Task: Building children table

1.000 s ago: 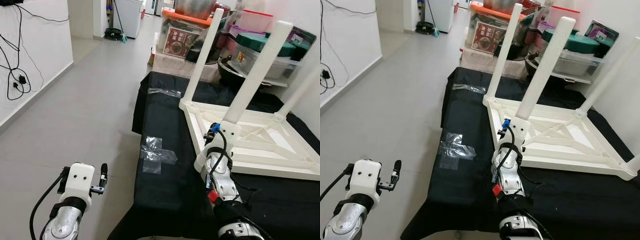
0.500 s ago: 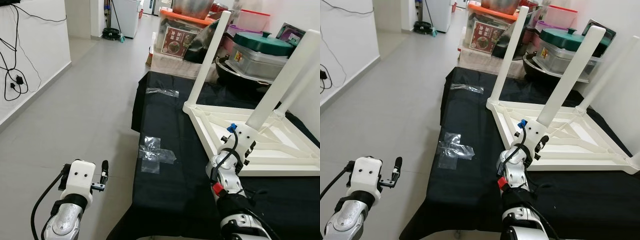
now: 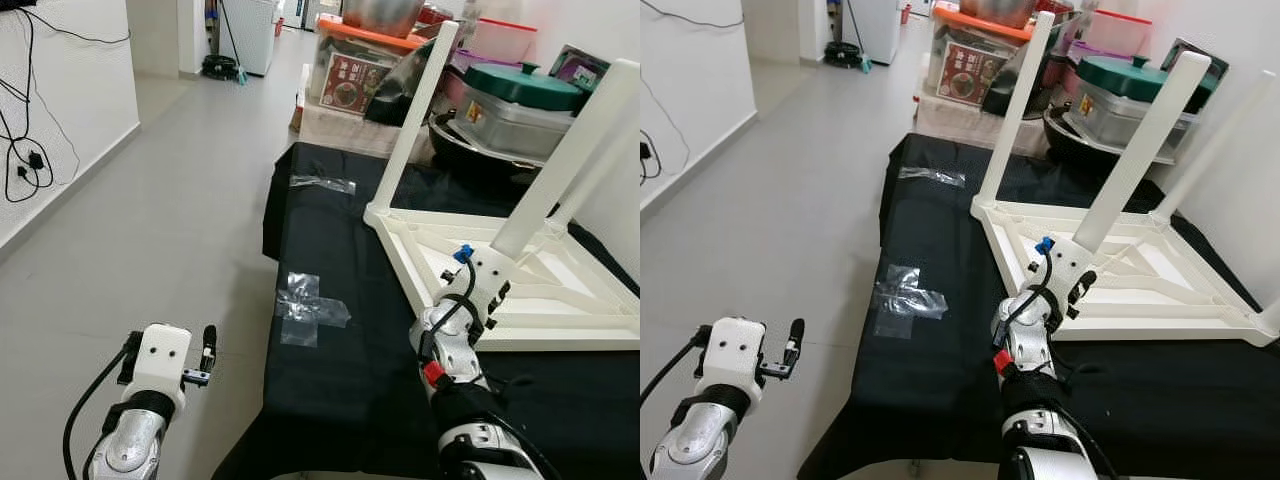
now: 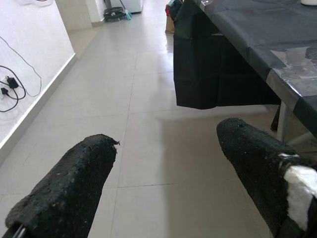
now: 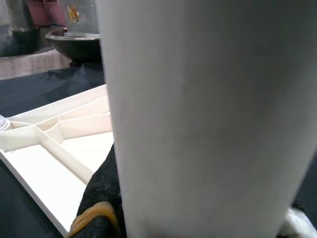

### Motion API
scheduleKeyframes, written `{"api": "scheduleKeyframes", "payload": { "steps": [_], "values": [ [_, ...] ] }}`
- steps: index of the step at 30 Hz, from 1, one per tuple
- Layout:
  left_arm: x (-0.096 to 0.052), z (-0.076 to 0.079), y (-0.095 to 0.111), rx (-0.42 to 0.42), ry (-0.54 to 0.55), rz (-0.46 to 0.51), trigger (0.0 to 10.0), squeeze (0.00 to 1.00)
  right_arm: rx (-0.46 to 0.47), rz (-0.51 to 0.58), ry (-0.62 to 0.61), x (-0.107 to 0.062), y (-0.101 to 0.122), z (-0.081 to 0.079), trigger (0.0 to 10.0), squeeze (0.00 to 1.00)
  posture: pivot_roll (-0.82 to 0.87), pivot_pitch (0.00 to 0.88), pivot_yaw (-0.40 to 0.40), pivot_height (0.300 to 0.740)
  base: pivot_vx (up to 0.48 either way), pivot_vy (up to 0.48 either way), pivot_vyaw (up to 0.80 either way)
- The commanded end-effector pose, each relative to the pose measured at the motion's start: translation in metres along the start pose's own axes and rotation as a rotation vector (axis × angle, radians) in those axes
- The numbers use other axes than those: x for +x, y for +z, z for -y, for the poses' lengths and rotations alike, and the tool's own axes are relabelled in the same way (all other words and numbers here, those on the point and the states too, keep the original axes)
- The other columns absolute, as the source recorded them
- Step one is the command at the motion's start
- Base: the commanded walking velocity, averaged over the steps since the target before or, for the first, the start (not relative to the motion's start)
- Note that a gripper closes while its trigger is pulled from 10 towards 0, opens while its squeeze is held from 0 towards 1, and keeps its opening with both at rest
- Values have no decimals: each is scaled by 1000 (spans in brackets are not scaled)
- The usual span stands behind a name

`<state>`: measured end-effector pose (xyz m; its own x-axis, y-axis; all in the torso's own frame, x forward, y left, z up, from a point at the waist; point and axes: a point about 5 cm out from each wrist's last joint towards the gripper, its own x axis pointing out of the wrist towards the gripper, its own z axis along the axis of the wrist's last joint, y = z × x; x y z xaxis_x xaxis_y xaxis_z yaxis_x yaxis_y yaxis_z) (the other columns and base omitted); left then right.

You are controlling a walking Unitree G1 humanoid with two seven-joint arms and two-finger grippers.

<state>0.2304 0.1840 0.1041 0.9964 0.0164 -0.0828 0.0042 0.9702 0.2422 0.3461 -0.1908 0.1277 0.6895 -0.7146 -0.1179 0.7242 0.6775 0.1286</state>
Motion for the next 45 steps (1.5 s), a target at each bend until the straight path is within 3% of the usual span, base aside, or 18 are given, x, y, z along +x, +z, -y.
{"api": "scheduleKeyframes", "payload": {
  "steps": [1,7,45],
  "values": [
    [1,3,0,9,-20,5,10000,0,-9,-90,-57,3,-20,18,10000,0,174,0,-171,740,0,0,0],
    [1,3,-1,11,-23,4,10000,0,20,-19,-12,2,-6,12,10000,0,175,0,-170,740,0,0,0],
    [1,5,-2,17,-42,0,10000,0,82,17,29,5,6,10,10000,0,170,0,-156,740,0,0,0]
  ]
}}
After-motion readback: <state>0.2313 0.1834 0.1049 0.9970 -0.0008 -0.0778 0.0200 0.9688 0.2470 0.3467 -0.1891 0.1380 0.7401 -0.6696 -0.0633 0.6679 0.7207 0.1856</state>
